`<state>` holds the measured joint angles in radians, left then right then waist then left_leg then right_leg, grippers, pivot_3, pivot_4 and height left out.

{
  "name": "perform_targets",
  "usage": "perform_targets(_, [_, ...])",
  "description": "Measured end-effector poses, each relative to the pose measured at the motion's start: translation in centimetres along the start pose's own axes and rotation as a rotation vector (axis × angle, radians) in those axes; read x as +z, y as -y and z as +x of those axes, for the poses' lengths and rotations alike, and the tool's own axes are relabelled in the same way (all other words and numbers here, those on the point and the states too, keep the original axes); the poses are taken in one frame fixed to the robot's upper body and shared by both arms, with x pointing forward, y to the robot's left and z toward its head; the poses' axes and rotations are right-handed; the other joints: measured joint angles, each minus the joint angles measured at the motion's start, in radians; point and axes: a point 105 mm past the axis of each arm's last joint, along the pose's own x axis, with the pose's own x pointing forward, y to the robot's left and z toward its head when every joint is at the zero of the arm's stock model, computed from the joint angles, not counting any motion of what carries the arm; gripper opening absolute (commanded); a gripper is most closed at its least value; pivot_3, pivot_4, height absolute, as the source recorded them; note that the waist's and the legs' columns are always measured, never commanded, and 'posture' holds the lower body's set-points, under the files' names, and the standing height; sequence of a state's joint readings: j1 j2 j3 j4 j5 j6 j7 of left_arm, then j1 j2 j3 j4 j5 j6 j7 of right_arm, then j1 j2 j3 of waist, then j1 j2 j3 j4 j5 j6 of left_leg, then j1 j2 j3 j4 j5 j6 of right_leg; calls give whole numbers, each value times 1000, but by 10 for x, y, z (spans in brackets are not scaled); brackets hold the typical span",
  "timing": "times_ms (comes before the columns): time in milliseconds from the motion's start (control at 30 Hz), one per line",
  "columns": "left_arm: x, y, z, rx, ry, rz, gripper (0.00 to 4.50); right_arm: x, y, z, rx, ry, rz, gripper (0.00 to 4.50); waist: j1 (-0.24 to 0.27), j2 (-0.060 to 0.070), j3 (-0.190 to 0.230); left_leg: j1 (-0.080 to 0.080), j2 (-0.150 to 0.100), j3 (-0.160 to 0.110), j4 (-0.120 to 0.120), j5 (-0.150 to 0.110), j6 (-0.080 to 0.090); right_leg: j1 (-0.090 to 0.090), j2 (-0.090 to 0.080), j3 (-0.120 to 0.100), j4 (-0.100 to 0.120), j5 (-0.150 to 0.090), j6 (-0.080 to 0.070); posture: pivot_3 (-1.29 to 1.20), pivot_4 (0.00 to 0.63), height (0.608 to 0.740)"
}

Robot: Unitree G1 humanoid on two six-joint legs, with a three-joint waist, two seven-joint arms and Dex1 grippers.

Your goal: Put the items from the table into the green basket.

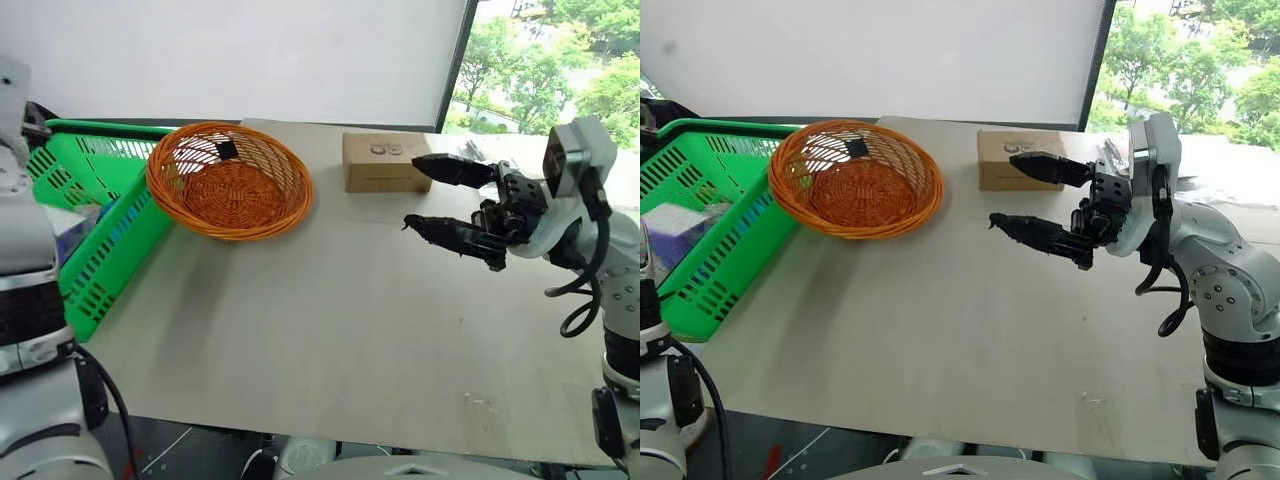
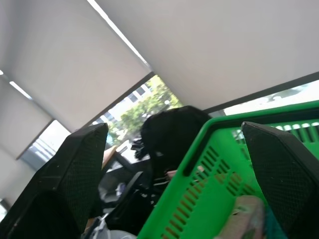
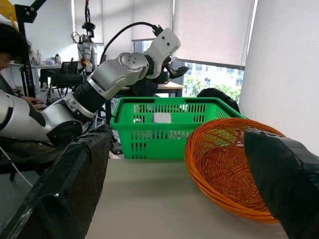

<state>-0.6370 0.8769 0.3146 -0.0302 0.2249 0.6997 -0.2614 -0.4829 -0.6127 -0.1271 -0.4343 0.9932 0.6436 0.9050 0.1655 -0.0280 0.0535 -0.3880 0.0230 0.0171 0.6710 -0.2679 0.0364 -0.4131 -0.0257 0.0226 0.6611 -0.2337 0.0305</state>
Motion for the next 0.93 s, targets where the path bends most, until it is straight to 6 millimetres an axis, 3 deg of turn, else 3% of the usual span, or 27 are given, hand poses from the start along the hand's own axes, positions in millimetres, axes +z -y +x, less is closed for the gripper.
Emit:
perform_targets(67, [5,48,-13,-204,55,-141,4425,-11,3,-7,-29,-30,-6,4500,2,0,-4,0,-1,2,0,0,0,0,-4,0,0,0,0,228,0,740])
perform_targets(133, [-10,101,-41,-429,43,-306,4425,-36,14,-21,-113,-92,-11,4500,-5,-3,-9,-2,-1,3,1,0,0,-1,-7,2,-2,0,0,228,0,740])
perform_targets(200, [-27,130,-63,-571,4,-349,4425,-52,24,-33,-194,-121,-8,4500,-18,-5,-10,-2,-1,4,1,-1,1,-1,-8,2,-2,0,0,227,5,740])
perform_targets(300, [-59,179,-125,-829,-71,-372,4425,-87,43,-65,-375,-179,-22,4500,-30,-5,-11,-1,-1,4,-2,-1,1,-1,-9,5,-2,0,0,223,8,740])
perform_targets(400, [-82,211,-177,-994,-128,-430,4425,-128,46,-103,-511,-279,-12,4500,-26,-3,-10,1,-1,1,-2,-1,1,0,-9,5,-1,-2,-4,220,13,740])
perform_targets(467, [-85,215,-185,-1013,-131,-441,4425,-139,44,-113,-540,-310,-9,4500,-21,0,-9,2,0,2,-2,-1,1,0,-9,5,-1,-3,-5,220,13,740])
perform_targets(667, [-93,229,-205,-1050,-119,-546,4425,-175,33,-171,-688,-432,-36,4500,-21,10,-14,8,-1,5,0,0,2,5,-1,4,-1,-5,-1,217,19,740])
perform_targets(733, [-89,229,-206,-1056,-92,-554,4425,-179,28,-185,-725,-450,-40,4500,-27,10,-14,8,-1,5,1,0,2,5,1,5,0,-5,-1,215,25,740])
perform_targets(933, [-83,234,-200,-1076,-38,-548,4425,-175,21,-202,-777,-443,-50,4500,-47,13,-14,8,-1,5,0,-1,2,5,5,8,-1,-4,-5,176,30,740])
